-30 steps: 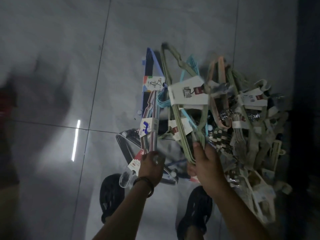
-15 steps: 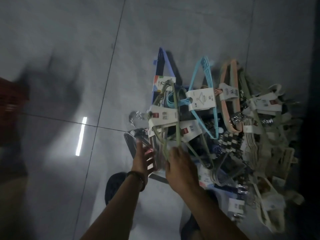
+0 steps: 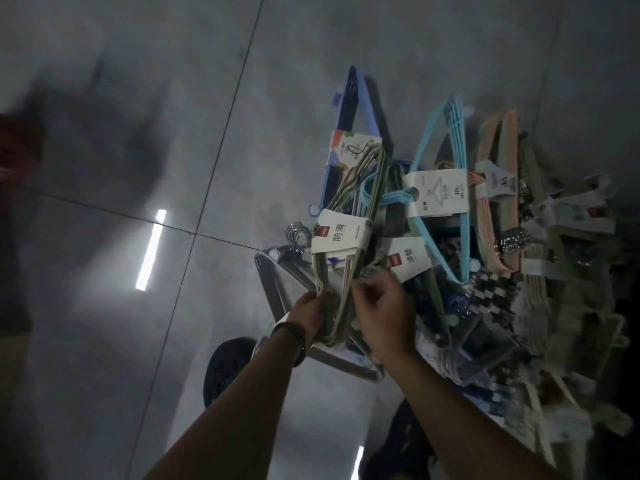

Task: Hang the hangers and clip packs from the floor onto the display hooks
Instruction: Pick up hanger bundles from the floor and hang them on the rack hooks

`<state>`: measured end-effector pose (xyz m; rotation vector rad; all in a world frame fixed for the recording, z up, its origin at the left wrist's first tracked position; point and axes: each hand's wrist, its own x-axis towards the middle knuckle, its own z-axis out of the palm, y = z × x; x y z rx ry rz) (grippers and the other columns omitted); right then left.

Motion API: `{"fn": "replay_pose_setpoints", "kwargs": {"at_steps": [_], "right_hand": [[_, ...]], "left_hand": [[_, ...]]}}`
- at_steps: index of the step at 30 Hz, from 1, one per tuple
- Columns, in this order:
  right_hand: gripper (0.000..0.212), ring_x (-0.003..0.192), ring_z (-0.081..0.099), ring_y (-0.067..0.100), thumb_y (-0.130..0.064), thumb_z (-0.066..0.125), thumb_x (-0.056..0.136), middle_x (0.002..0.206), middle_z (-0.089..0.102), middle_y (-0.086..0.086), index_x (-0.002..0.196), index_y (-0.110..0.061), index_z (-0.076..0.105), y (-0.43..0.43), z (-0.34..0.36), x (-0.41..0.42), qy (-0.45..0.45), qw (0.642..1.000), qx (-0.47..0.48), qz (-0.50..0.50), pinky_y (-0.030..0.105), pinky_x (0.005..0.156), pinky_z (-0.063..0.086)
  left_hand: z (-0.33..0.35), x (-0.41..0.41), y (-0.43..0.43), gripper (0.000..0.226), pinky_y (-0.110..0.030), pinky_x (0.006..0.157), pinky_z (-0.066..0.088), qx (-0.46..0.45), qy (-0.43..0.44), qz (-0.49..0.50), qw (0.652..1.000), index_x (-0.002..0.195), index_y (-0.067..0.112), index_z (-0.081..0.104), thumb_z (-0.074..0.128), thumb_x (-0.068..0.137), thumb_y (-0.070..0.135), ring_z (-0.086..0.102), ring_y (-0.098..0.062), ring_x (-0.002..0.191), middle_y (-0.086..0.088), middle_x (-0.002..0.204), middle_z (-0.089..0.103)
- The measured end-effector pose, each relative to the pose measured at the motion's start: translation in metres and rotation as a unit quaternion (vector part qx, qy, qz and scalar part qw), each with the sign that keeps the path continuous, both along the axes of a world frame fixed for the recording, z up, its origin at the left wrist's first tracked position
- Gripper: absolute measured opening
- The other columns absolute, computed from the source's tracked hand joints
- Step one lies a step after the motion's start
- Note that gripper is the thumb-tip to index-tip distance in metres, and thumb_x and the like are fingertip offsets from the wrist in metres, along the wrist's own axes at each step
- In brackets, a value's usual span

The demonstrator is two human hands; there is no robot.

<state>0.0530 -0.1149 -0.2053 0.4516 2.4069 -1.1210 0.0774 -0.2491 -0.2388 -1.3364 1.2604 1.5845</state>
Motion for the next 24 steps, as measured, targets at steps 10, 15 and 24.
{"fn": "replay_pose_setpoints", "kwargs": {"at_steps": [10, 15, 24], "right_hand": [[0.049, 0.112, 0.065, 0.032, -0.035, 0.059, 0.103, 0.137, 0.066, 0.013, 0.144, -0.01, 0.051, -0.044, -0.05, -0.039, -0.177, 0.984, 0.013, 0.016, 0.028, 0.081, 0.04], [0.054, 0.122, 0.064, 0.027, -0.039, 0.056, 0.107, 0.141, 0.064, 0.009, 0.151, -0.01, 0.044, -0.043, -0.001, -0.014, -0.149, 0.987, -0.005, 0.054, 0.019, 0.075, 0.04], [0.051, 0.127, 0.053, 0.037, -0.025, 0.065, 0.098, 0.143, 0.047, 0.016, 0.144, -0.023, 0.043, 0.043, -0.025, -0.095, 0.023, 0.975, 0.217, 0.045, 0.044, 0.095, 0.053]], "left_hand": [[-0.007, -0.002, 0.001, 0.02, -0.039, 0.086, 0.061, -0.045, 0.038, -0.042, 0.997, 0.105, 0.023, 0.076, 0.065, 0.095, 0.036, 0.074, -0.025, 0.09, -0.007, 0.097, 0.079], [0.031, 0.021, -0.01, 0.012, -0.043, 0.085, 0.064, -0.022, 0.079, -0.046, 0.996, 0.099, 0.04, 0.075, 0.064, 0.098, 0.043, 0.078, -0.023, 0.091, 0.003, 0.095, 0.081], [0.038, 0.028, -0.024, 0.023, -0.044, 0.083, 0.061, -0.293, 0.132, -0.195, 0.927, 0.115, 0.025, 0.067, 0.058, 0.099, 0.039, 0.072, -0.03, 0.09, -0.001, 0.1, 0.077]]}}
